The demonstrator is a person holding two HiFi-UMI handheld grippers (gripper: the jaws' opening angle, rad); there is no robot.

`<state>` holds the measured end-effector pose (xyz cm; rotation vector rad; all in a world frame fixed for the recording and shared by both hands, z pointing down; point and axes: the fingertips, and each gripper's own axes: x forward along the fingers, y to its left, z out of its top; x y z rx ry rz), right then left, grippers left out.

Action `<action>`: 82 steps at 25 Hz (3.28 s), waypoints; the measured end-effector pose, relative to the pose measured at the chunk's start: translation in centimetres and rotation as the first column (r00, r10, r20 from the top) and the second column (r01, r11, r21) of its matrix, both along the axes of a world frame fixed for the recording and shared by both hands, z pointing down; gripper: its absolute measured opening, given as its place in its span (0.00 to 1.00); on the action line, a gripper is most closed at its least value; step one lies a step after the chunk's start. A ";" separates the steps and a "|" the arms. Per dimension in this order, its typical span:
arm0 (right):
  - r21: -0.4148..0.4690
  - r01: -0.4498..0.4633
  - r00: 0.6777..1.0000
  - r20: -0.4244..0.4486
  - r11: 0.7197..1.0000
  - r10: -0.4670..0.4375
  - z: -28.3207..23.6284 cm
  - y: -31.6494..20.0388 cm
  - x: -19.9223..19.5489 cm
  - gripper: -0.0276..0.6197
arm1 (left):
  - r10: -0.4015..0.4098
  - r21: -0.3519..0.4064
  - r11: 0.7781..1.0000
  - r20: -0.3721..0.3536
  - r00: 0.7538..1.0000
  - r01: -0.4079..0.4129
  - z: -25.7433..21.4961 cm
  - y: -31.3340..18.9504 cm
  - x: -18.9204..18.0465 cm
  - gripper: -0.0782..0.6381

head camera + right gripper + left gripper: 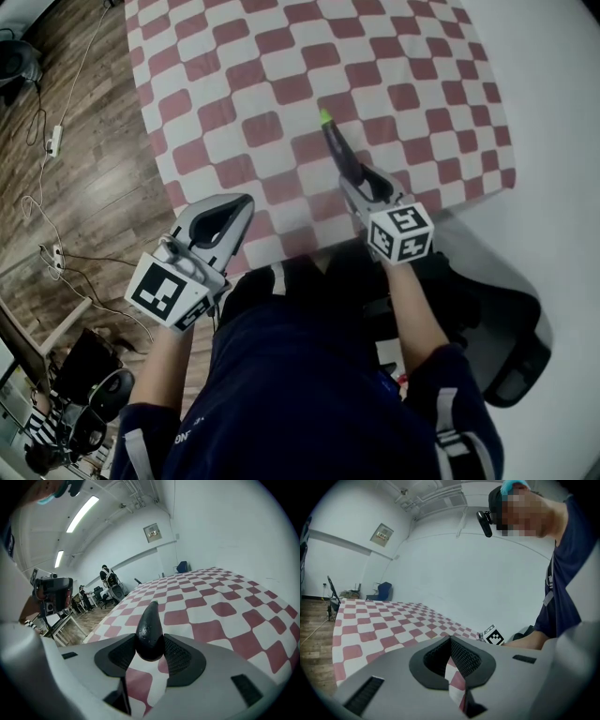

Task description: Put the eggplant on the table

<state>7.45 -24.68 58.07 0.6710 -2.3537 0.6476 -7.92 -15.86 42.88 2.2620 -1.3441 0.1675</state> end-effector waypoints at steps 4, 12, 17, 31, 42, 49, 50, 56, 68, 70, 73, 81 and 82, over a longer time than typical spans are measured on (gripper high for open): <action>-0.001 0.006 0.999 -0.046 1.000 -0.006 1.8 -0.3 0.4 0.35 | 0.006 -0.016 1.000 -0.007 1.000 -0.006 0.8 -0.4 0.3 0.15; -0.008 0.008 0.989 -0.147 1.000 -0.009 4.9 -0.4 1.2 0.35 | 0.029 -0.028 0.999 -0.018 0.999 -0.029 1.5 -1.5 1.1 0.15; -0.007 0.025 0.980 -0.196 1.000 -0.026 6.1 -0.1 1.4 0.35 | 0.039 -0.026 0.999 -0.017 0.999 -0.039 1.5 -1.9 1.3 0.15; 0.024 -0.010 0.978 -0.208 1.000 0.015 5.1 -0.1 1.5 0.42 | 0.045 -0.003 0.999 -0.011 0.999 -0.045 0.3 -0.9 0.4 0.15; 0.143 -0.054 0.998 0.026 0.988 0.051 -7.8 -0.1 -2.1 0.40 | 0.026 0.091 0.996 0.005 1.000 -0.027 -4.0 1.5 -1.0 0.15; 0.217 -0.033 0.980 0.199 0.976 -0.011 -16.2 3.3 -4.8 0.21 | 0.008 0.153 0.988 0.009 1.000 -0.009 -6.7 4.1 -1.8 0.15; 0.230 -0.024 0.977 0.210 0.973 -0.026 -17.1 4.0 -5.1 0.18 | 0.006 0.161 0.987 0.007 1.000 -0.007 -6.9 4.6 -1.9 0.15; 0.295 0.009 0.960 0.266 0.956 -0.091 -20.8 7.6 -6.5 0.09 | -0.002 0.195 0.981 0.007 1.000 0.000 -7.9 6.9 -2.5 0.15; 0.316 0.044 0.947 0.289 0.948 -0.141 -22.6 12.9 -8.6 0.07 | 0.002 0.209 0.978 0.010 1.000 -0.004 -8.8 10.6 -3.4 0.15; 0.315 0.053 0.947 0.286 0.948 -0.148 -22.5 13.5 -8.9 0.07 | 0.003 0.205 0.979 0.012 1.000 -0.006 -8.7 10.9 -3.5 0.15; 0.314 0.061 0.947 0.282 0.947 -0.154 -22.4 14.0 -9.2 0.07 | 0.006 0.212 0.977 0.014 1.000 -0.009 -8.7 11.2 -3.4 0.15; 0.313 0.051 0.954 0.265 0.948 -0.139 -22.4 14.4 -9.1 0.07 | 0.027 0.222 0.975 0.015 1.000 -0.030 -8.8 11.4 -3.3 0.15; 0.314 0.050 0.955 0.262 0.948 -0.137 -22.4 14.5 -9.1 0.07 | 0.029 0.222 0.975 0.015 0.999 -0.032 -8.8 11.4 -3.3 0.15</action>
